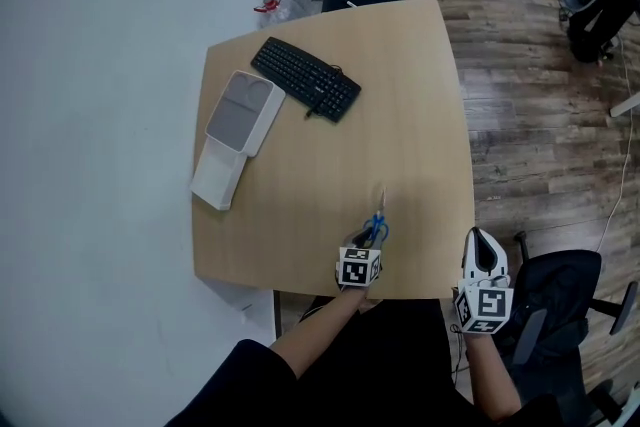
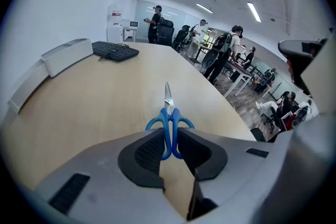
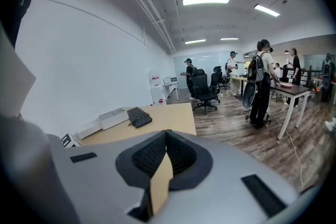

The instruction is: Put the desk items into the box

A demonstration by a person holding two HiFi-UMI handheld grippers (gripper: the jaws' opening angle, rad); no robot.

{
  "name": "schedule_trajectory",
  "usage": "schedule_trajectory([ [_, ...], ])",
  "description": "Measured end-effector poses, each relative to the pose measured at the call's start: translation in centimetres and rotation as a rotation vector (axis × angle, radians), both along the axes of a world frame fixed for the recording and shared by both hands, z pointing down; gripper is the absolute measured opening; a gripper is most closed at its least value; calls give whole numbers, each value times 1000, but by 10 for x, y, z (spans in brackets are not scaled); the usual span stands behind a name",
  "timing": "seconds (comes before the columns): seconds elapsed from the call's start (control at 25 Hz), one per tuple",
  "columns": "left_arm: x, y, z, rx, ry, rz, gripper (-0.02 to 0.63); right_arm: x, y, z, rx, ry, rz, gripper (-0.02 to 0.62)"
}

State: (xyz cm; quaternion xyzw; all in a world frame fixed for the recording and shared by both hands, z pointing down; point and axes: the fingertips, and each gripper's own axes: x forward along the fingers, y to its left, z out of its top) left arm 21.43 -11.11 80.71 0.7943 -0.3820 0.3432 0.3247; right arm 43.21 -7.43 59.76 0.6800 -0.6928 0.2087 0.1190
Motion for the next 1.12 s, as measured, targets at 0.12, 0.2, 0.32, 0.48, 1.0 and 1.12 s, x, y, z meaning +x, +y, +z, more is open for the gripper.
schedule_trajectory([
  [0.12, -24, -4, -7, 10, 19, -25, 81, -25, -8, -4, 9, 20, -22, 60],
  [0.2, -45, -9, -12, 10, 34, -47, 81, -45, -16, -6, 20, 30, -30, 60],
  [0.32, -80, -17, -22, 16, 50, -76, 81, -77, -30, -11, 36, 30, -37, 60],
  [0.48, -134, -30, -40, 37, 54, -92, 81, -138, -53, -25, 66, 15, -71, 60],
  [1.0, -306, -71, -74, 120, 86, -143, 81, -360, -84, -39, 89, -34, -202, 60],
  [1.12, -344, -79, -81, 134, 92, -147, 81, -395, -87, -40, 93, -31, -197, 60],
])
